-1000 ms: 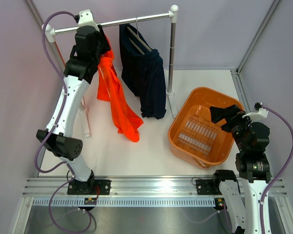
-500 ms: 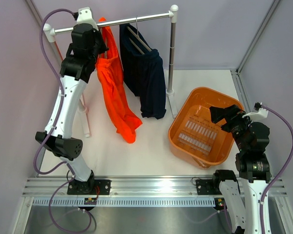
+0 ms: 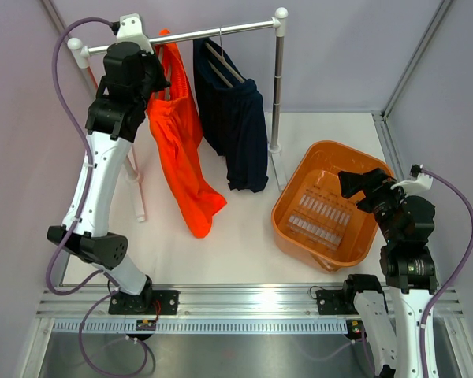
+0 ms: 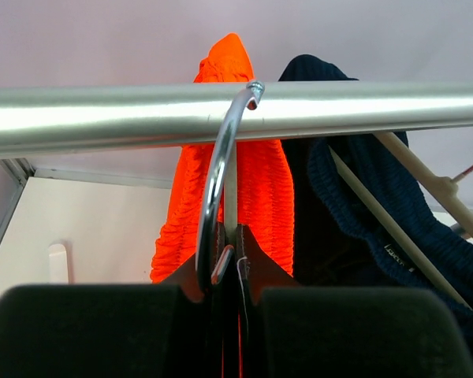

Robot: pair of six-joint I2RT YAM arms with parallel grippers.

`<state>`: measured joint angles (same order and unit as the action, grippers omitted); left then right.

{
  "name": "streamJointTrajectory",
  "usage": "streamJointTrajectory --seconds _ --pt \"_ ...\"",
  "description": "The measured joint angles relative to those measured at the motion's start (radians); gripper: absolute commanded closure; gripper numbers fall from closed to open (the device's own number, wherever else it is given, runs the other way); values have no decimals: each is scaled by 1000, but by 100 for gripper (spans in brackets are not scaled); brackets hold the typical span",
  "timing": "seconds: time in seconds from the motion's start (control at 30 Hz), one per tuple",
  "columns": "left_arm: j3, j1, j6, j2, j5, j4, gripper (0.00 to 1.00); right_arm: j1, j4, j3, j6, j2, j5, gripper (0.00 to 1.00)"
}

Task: Remove the shorts from the hanger

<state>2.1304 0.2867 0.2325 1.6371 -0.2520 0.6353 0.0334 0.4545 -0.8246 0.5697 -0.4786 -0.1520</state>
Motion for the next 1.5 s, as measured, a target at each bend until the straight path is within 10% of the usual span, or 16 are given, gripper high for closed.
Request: streamJointTrajectory --seconds 1.13,1.5 --pt "-575 241 -30 -512 5 77 100 -21 -67 -64 -32 -143 -261 1" --pt "-826 344 -23 -732 83 162 100 -552 -69 -280 -84 -427 -57 9"
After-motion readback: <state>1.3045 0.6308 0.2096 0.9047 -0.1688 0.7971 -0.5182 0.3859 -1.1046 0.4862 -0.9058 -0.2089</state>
